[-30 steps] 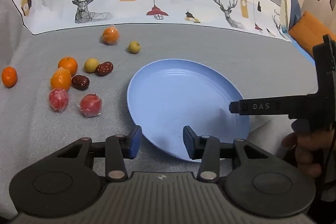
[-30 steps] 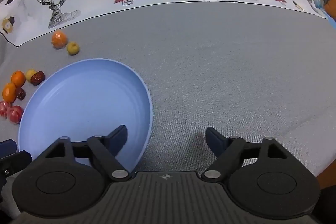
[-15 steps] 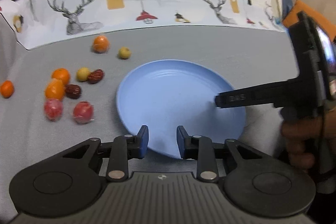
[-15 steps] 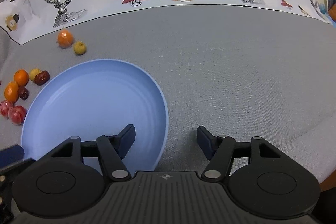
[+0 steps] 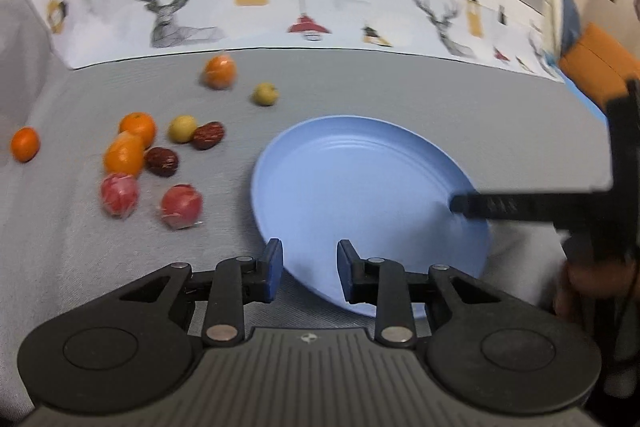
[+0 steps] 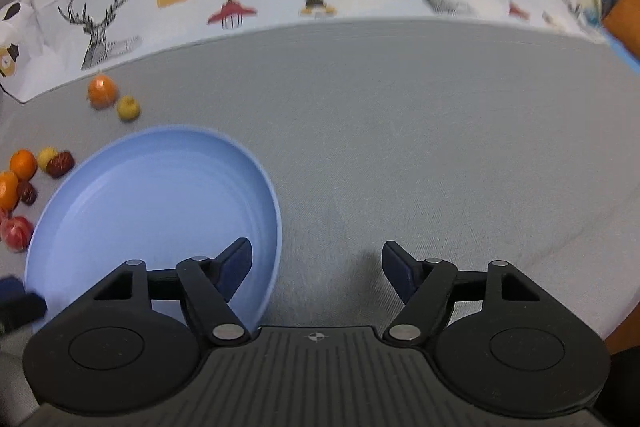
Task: Organize fruits
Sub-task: 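Move both tools from the blue plate toward the fruit pile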
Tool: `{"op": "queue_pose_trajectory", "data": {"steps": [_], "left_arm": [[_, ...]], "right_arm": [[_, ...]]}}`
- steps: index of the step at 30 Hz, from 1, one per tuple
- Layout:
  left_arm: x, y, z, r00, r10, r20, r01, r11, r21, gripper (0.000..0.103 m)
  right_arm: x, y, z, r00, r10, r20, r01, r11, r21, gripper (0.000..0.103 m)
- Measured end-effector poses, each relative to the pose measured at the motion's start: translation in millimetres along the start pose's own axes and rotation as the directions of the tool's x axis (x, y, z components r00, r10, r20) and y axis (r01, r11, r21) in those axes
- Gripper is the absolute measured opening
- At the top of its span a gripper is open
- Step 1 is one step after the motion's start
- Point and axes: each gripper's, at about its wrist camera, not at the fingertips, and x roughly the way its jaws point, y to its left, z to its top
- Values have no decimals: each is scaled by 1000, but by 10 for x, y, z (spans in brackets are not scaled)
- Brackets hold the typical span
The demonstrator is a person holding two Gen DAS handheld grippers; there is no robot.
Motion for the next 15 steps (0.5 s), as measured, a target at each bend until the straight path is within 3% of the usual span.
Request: {"op": "queue_pose_trajectory", "data": {"steps": [4, 8, 11, 13, 15], "left_arm": [[58, 92, 44, 998, 58, 3, -58, 998, -26, 33], [192, 147, 8, 997, 63, -52, -64, 998, -22, 33], [225, 56, -68, 994, 79, -70, -77, 996, 32, 33], [219, -15, -88, 994, 98, -58, -94, 993, 74, 23], [223, -49, -102, 994, 104, -47, -99, 990, 98, 23]], "right_arm": [[-11, -35, -14, 1000, -14, -1, 14, 1000, -18, 75], [-1, -72, -18, 1000, 6, -22, -6, 1000, -4, 75], [2, -32, -23, 1000, 8, -21, -8, 1000, -30, 74], [-13, -53, -21, 1000, 3, -8, -3, 1000, -31, 71], [-36, -102, 7, 1000, -18, 13, 19, 1000, -7, 68]]}}
